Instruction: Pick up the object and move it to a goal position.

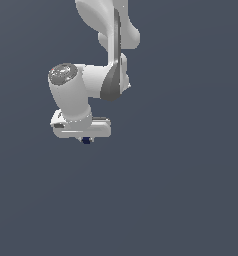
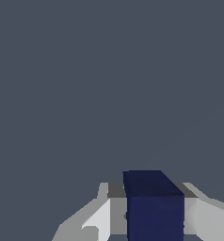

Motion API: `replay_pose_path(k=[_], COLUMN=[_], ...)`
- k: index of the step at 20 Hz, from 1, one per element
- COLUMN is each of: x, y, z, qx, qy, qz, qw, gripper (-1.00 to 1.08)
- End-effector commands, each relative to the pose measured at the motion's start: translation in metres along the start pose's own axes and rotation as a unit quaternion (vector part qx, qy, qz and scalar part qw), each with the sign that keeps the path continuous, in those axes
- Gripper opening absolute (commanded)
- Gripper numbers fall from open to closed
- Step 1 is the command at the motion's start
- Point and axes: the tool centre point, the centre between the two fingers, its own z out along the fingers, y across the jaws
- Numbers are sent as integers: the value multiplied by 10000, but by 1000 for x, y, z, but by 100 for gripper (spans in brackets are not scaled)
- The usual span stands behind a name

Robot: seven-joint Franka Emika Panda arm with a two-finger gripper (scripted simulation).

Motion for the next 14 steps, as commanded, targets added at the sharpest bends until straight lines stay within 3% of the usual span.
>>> replay_pose_path(k=[1, 7, 14], x=[-5, -11, -11], y=[11, 28, 32], z=[-20, -53, -59], qx=[2, 2, -1], qy=[-5, -5, -5], qz=[-4, -4, -5], qw=[10000, 10000, 10000], gripper=[-100, -100, -100])
